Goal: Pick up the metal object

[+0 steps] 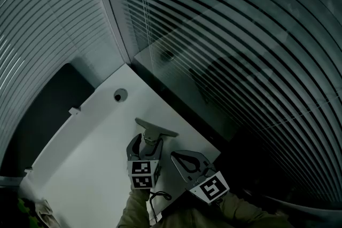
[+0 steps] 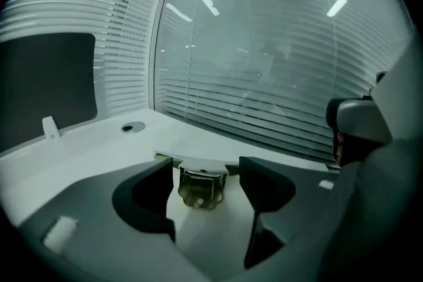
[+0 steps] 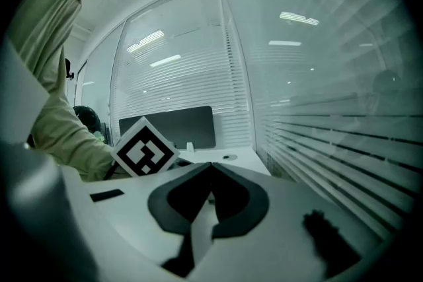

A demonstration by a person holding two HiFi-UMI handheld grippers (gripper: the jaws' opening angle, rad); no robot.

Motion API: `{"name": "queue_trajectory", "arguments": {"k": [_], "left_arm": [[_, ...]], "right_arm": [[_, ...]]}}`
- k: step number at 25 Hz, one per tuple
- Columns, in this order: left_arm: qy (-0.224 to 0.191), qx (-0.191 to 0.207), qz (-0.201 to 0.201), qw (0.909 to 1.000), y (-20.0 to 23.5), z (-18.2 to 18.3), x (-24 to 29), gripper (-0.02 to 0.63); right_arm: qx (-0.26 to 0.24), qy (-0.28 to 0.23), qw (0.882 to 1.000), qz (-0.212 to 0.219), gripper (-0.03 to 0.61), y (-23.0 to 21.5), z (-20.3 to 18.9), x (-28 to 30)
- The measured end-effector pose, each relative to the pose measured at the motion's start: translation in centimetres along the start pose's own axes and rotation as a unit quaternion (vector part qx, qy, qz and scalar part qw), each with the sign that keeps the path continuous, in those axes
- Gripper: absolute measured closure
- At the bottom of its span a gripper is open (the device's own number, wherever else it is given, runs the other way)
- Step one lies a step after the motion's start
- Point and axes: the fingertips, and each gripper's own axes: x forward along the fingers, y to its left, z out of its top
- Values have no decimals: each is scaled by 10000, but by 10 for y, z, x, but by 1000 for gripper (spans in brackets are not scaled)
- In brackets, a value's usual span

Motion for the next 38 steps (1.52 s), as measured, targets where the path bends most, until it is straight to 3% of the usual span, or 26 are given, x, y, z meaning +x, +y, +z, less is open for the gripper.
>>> {"name": "queue_trajectory", "arguments": {"k": [6, 15, 18, 20, 28, 34, 38], "left_arm": [[609, -84, -91, 9981, -2, -11, 26, 261], [1164, 47, 216, 9930, 3, -26, 42, 255], [1165, 106, 142, 9930, 1, -23, 41, 262], [1176, 162, 33, 9929, -1, -25, 42, 316], [1047, 193, 106, 9943, 1, -24, 39, 319], [723, 191, 173, 9971, 10, -7, 6, 319], [375, 3, 285, 9989, 15, 7, -18, 319]], "right_arm": [[66, 36, 10000, -11, 575, -3, -2, -1], [159, 44, 9999, -52, 575, -8, -8, -5], [197, 28, 9998, -61, 575, -8, -8, -5], [193, 54, 9998, -59, 575, -9, -7, -5], [142, 186, 9997, -88, 575, -21, -17, 9], [150, 442, 9985, -291, 575, -11, -28, 11], [49, 341, 9993, -158, 575, -6, -12, 10]]}}
